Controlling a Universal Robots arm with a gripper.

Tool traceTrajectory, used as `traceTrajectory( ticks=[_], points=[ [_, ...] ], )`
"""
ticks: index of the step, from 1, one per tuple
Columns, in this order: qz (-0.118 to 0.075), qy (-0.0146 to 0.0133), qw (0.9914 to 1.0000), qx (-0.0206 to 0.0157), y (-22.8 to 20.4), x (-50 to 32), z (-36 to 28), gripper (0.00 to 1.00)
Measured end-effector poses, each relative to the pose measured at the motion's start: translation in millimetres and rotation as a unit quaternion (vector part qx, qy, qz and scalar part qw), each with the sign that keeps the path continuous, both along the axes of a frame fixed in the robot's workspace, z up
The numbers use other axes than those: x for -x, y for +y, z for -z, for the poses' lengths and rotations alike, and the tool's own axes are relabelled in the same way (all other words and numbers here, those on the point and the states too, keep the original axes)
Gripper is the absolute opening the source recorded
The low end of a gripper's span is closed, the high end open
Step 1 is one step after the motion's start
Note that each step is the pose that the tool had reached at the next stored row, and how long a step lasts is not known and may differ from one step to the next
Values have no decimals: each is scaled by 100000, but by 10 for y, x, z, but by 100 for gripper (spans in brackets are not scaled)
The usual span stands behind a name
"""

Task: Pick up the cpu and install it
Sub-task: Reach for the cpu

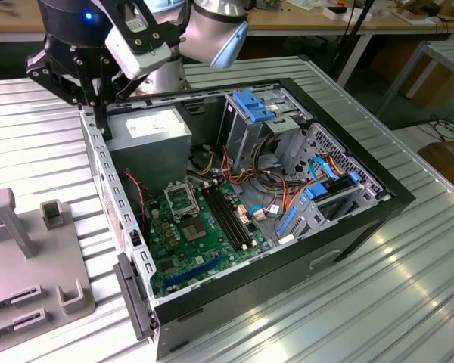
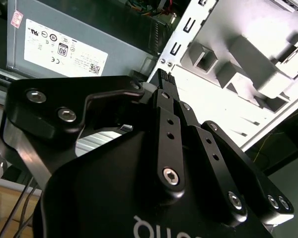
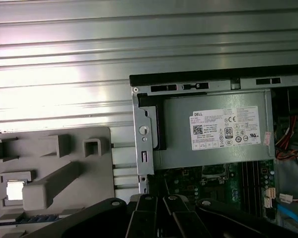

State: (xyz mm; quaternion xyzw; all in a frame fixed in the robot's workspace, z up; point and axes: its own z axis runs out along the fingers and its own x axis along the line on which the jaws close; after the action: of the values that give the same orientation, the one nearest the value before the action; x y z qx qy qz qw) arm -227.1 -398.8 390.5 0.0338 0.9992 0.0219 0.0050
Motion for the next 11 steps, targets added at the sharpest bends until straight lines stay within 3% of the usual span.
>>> traceTrajectory(
  ticks=[11],
  points=[
    [-32, 109, 100000, 2, 0, 134, 2, 11]
  ],
)
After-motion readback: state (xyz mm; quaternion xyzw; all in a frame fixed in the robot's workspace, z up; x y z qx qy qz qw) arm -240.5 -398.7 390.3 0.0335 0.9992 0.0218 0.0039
